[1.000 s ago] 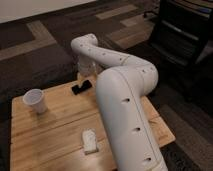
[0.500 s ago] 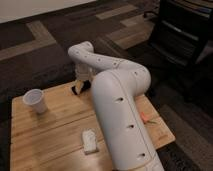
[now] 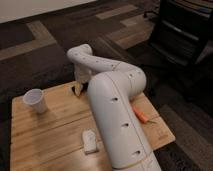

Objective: Push the eraser across the table

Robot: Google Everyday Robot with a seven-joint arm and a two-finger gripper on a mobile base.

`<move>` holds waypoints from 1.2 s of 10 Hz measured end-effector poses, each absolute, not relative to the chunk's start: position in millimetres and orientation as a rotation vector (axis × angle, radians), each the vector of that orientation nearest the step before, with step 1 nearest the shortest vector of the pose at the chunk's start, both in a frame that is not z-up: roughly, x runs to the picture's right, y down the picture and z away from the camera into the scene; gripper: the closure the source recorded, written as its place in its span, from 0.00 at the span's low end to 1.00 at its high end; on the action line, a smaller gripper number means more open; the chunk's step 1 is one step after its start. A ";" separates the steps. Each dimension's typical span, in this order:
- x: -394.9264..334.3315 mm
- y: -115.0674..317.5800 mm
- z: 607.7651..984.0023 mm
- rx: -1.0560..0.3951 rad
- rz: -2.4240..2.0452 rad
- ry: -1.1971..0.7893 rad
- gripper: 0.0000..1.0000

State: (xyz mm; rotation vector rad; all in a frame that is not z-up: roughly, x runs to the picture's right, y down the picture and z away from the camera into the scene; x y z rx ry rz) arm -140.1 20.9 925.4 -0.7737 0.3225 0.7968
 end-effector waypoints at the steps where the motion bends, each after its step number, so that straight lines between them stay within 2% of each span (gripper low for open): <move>1: -144.4 21.3 929.2 -0.782 0.786 0.318 0.35; 3: -157.3 9.5 941.9 -0.768 0.757 0.287 0.35; 8: -227.8 -69.6 958.7 -0.624 0.660 0.142 0.35; 12: -221.6 -69.5 941.3 -0.664 0.652 0.162 0.35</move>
